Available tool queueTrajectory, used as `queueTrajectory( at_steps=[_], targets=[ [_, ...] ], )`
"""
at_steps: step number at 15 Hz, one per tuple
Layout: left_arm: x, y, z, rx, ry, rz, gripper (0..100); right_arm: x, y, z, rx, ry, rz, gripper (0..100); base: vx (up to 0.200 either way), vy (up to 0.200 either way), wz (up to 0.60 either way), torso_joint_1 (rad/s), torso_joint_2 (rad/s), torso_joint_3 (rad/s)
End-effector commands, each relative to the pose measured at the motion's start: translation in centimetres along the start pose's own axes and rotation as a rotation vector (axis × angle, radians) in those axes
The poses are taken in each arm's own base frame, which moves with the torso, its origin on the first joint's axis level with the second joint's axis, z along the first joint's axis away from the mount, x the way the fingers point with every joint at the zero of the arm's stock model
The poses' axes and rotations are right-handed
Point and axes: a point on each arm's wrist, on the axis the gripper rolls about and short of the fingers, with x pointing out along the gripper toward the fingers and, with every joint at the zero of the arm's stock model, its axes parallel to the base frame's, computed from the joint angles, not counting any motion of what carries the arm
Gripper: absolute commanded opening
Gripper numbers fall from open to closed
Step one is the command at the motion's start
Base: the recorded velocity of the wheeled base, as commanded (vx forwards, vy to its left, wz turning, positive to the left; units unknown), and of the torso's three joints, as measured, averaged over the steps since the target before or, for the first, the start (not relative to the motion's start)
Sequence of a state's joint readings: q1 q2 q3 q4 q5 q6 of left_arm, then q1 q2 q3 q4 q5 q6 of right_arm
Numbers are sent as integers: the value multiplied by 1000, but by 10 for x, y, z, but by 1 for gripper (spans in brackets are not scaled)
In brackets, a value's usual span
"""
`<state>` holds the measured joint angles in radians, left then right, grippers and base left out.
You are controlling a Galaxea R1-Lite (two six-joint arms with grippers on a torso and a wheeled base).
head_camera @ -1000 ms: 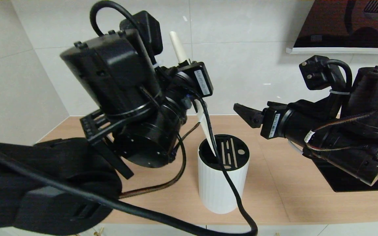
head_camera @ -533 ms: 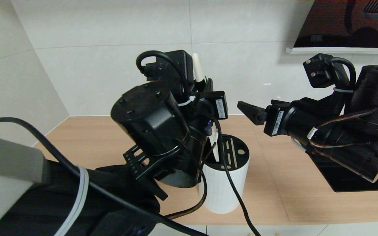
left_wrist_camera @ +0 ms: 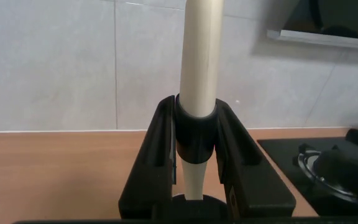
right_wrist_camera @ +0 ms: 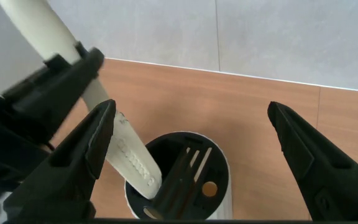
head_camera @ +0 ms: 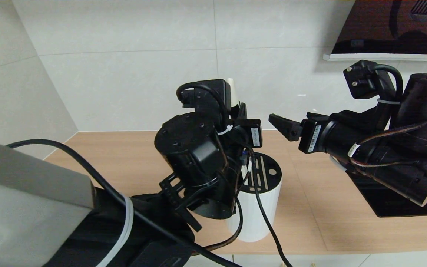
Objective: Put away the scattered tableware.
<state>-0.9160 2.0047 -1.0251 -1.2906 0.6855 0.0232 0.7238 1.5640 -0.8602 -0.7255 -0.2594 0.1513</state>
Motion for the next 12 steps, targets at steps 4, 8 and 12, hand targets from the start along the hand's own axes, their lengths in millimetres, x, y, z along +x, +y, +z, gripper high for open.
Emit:
queueTrajectory(
  at_steps=[4, 8, 12],
  targets=[
    [1, -2, -29, 39, 49, 1, 0, 2, 0, -2, -1, 6, -2, 100, 0, 0, 0, 0, 0, 0],
    [-1, -4, -43, 59, 80, -4, 0, 2, 0, -2, -1, 7, -4, 100, 0, 0, 0, 0, 0, 0],
    [-3, -5, -61, 83, 116, 2, 0, 3, 0, -4, -5, 13, -2, 100, 0, 0, 0, 0, 0, 0]
  ],
)
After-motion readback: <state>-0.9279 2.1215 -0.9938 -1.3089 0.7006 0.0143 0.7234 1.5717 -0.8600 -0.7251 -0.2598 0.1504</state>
